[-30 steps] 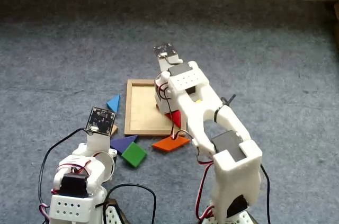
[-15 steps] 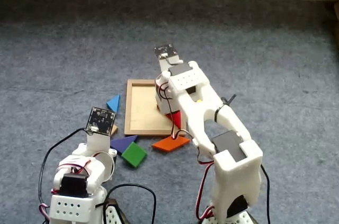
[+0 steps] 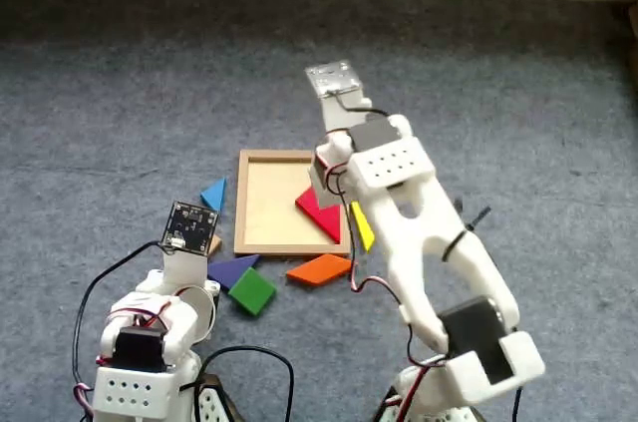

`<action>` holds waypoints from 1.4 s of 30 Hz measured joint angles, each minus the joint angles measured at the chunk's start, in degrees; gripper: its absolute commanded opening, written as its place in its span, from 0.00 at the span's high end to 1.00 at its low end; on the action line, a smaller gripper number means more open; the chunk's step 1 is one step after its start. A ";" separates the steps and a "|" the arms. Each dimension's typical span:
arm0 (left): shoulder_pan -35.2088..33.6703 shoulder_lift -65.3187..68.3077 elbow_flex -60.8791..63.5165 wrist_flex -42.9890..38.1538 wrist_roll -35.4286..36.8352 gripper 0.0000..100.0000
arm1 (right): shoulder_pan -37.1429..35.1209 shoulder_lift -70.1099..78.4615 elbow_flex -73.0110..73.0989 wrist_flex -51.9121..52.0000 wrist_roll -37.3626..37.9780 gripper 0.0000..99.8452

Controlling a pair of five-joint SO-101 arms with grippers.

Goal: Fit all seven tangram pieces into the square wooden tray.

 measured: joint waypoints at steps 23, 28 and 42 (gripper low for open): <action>0.00 0.00 0.00 0.00 0.00 0.99 | 11.52 -8.53 18.11 -22.51 -15.12 0.68; 0.00 0.00 0.00 0.00 0.00 0.99 | 11.43 -4.48 17.93 -24.26 -15.12 0.68; 0.00 0.00 0.00 0.00 0.00 0.99 | 10.20 14.59 7.65 -24.53 -10.29 0.68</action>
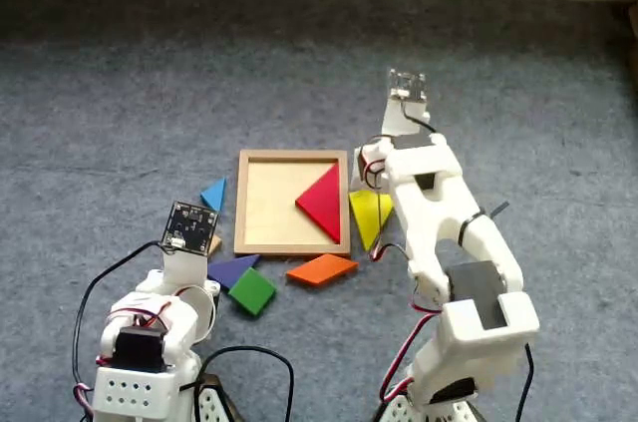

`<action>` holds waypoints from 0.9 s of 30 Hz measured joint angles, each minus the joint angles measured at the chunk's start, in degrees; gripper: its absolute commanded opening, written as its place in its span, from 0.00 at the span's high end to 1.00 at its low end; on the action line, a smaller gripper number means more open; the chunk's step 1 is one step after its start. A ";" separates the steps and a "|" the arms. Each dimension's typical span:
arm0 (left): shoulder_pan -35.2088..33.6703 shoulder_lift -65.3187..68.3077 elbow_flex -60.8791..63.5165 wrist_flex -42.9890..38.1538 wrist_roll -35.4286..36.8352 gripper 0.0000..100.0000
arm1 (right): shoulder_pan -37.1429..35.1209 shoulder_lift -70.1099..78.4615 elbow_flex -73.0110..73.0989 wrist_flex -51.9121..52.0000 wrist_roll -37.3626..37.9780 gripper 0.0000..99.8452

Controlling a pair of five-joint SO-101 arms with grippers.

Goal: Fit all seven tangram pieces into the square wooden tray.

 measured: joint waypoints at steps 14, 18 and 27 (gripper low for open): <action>0.00 0.00 0.00 0.00 0.00 0.99 | 6.33 9.05 -13.63 19.16 5.63 0.68; 0.00 0.00 0.00 0.00 0.00 0.99 | 10.73 10.20 -20.84 29.36 9.76 0.68; 0.00 0.00 0.00 0.00 0.00 0.99 | 13.54 10.29 -24.53 43.43 20.92 0.68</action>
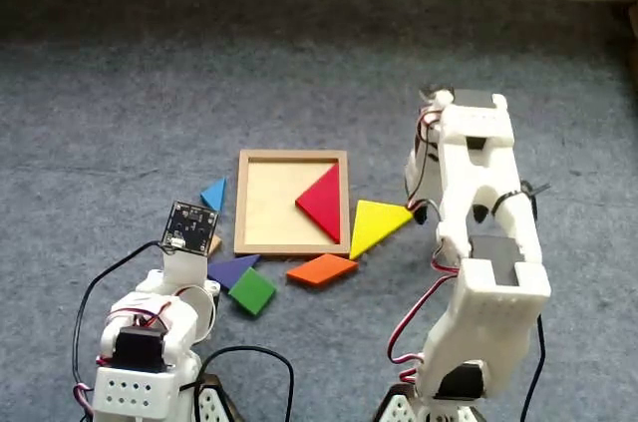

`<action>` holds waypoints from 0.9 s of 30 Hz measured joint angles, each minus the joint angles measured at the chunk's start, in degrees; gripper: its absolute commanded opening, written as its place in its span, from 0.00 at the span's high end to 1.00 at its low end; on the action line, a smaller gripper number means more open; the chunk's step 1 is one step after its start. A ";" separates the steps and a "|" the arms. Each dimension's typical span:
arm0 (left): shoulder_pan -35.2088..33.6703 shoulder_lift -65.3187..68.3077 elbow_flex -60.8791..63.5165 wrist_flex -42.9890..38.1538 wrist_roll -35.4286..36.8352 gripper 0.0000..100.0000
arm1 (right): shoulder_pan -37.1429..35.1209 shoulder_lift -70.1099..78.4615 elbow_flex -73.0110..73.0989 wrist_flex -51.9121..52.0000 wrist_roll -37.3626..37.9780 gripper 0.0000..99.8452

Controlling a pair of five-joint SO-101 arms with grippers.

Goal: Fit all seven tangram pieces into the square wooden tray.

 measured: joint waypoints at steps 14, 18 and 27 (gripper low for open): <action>0.00 0.00 0.00 0.00 0.00 0.99 | -3.08 0.09 -3.16 -13.71 -4.40 0.83; 0.00 0.00 0.00 0.00 0.00 0.99 | -3.08 4.92 -2.55 -14.24 -4.40 0.84; 0.00 0.00 0.00 0.00 0.00 0.99 | -3.08 9.58 -2.90 -5.89 -3.08 0.84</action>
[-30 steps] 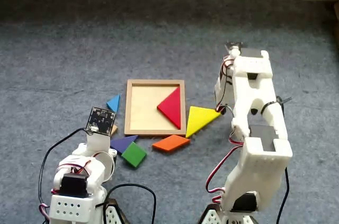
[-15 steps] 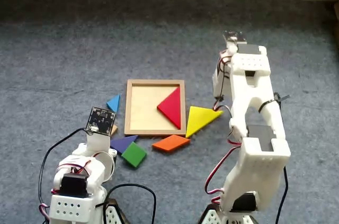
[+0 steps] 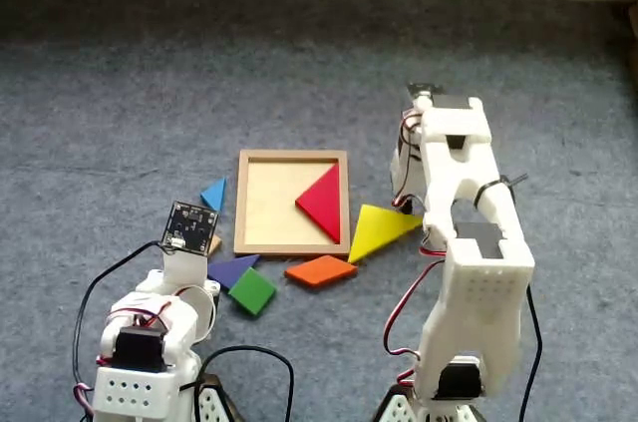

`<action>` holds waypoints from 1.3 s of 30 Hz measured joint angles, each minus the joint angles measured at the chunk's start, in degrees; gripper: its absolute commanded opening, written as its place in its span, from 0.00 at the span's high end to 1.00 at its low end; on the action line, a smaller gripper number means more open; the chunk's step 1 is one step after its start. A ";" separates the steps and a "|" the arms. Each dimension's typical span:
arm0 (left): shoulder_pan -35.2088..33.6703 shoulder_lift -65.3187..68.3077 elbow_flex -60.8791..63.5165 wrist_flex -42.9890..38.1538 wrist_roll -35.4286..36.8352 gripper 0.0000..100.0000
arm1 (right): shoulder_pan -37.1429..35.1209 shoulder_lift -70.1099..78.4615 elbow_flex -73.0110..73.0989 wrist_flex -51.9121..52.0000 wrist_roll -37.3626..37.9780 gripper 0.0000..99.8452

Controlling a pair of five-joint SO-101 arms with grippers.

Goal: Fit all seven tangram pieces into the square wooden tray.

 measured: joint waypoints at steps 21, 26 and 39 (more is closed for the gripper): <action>0.00 0.00 0.00 0.00 0.00 0.99 | -2.11 -26.99 24.35 6.95 11.43 0.84; 0.00 0.00 0.00 0.00 0.00 0.99 | -3.08 -34.02 24.88 6.95 20.40 0.83; 0.00 0.00 0.00 0.00 0.00 0.99 | -6.77 -23.82 24.97 -1.32 38.07 0.62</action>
